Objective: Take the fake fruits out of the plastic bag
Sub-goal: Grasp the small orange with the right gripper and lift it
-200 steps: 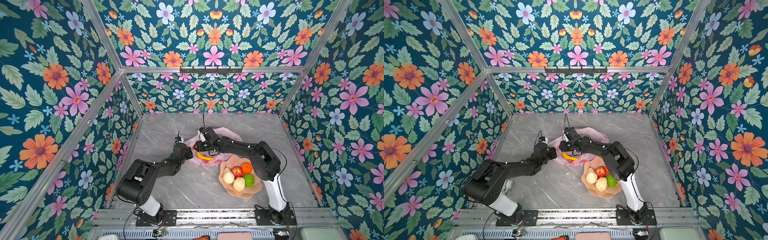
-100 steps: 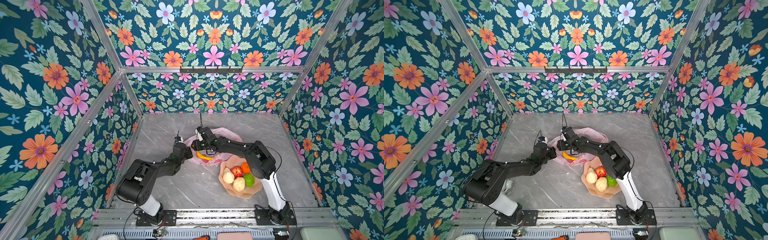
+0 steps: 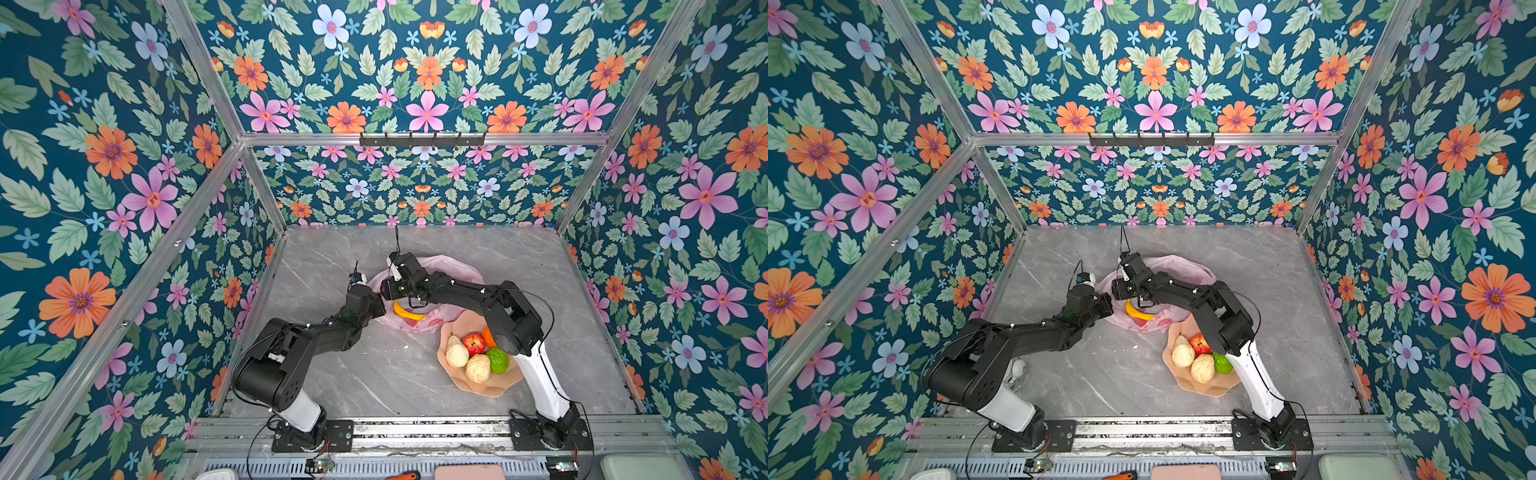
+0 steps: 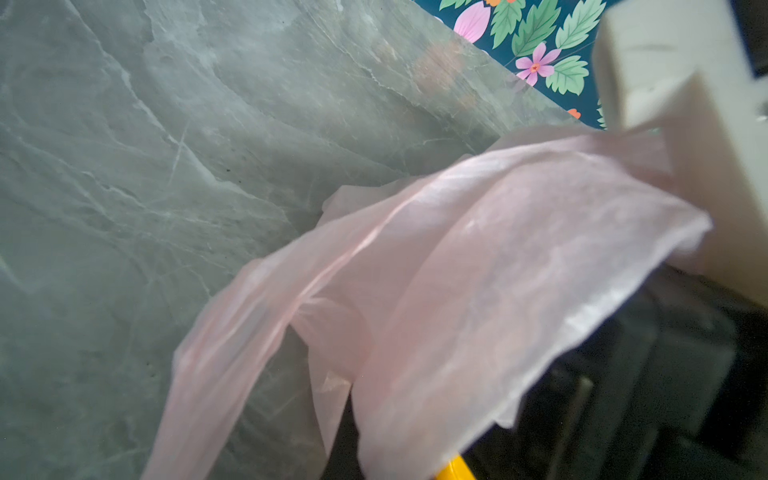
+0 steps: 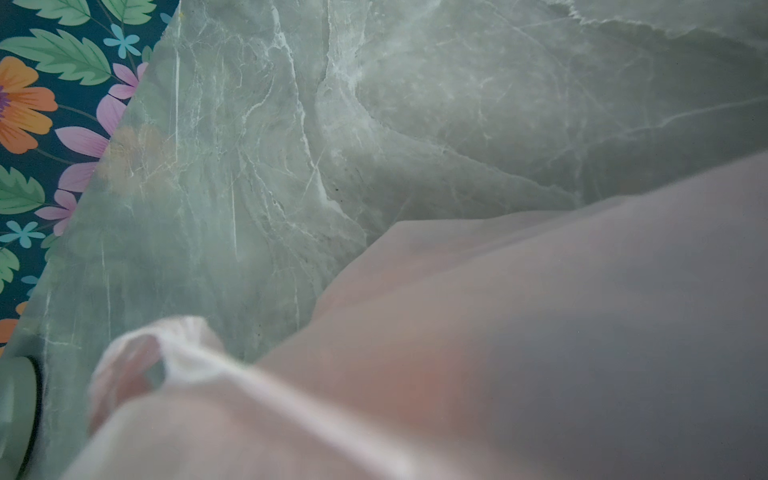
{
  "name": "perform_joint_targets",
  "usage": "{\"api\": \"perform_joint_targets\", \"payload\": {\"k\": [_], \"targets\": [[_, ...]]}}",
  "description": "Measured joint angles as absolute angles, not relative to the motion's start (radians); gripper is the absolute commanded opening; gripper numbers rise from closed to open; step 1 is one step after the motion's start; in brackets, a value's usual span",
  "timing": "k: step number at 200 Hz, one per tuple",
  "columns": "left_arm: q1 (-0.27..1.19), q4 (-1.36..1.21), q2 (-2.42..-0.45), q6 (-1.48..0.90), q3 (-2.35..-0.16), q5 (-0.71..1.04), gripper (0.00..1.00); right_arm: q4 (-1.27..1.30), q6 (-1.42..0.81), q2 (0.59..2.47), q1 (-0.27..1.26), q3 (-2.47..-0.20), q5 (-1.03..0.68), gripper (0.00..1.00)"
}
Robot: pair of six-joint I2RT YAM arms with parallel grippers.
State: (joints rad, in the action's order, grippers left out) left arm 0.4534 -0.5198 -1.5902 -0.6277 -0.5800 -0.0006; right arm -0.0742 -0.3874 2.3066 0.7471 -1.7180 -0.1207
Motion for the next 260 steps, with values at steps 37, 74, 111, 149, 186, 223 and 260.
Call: {"api": "perform_joint_targets", "payload": {"k": [37,74,111,149,186,223,260], "targets": [[0.453,-0.520,-1.589,-0.627,-0.580,-0.001,0.00,-0.099,-0.382,2.324,0.747,-1.744,-0.120,0.64],[0.453,-0.519,-1.589,-0.625,-0.580,-0.001,0.00,-0.113,-0.379,2.323,0.747,-1.749,-0.115,0.58],[0.453,-0.517,-1.589,-0.625,-0.580,-0.001,0.00,-0.137,-0.371,2.300,0.748,-1.746,-0.101,0.57],[0.453,-0.516,-1.589,-0.624,-0.584,-0.001,0.00,-0.186,-0.364,2.251,0.748,-1.747,-0.101,0.57],[0.453,-0.515,-1.589,-0.623,-0.586,-0.001,0.00,-0.258,-0.364,2.197,0.748,-1.745,-0.102,0.57],[0.453,-0.509,-1.589,-0.620,-0.588,-0.001,0.00,-0.351,-0.364,2.111,0.748,-1.707,-0.113,0.56],[0.453,-0.503,-1.583,-0.617,-0.590,-0.002,0.00,-0.482,-0.337,1.923,0.748,-1.588,-0.117,0.56]]}}
